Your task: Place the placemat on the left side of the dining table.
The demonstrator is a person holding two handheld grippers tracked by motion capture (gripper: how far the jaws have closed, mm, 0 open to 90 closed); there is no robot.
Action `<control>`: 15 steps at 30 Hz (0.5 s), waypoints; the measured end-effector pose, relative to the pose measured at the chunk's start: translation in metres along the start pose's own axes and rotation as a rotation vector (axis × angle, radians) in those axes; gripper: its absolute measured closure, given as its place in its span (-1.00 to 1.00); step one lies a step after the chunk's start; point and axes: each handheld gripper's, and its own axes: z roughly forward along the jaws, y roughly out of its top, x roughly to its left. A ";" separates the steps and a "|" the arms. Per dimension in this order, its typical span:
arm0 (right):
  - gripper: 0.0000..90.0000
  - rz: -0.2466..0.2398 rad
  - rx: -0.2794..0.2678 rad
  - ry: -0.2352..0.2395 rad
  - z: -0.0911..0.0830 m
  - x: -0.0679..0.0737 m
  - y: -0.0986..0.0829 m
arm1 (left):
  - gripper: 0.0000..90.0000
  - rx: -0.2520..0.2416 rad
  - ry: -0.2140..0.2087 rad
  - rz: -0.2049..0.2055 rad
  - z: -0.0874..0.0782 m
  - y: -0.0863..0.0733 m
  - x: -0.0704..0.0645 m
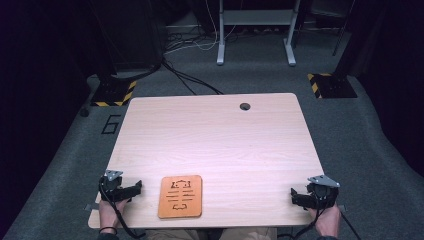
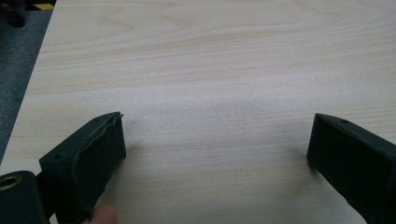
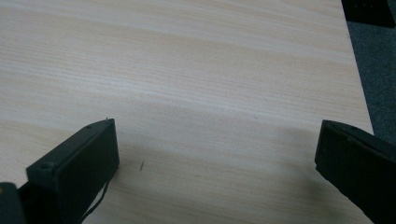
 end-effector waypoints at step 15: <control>-1.00 -0.012 -0.048 0.076 -0.013 0.031 0.019 | -0.93 0.010 -0.015 0.015 0.000 0.000 0.000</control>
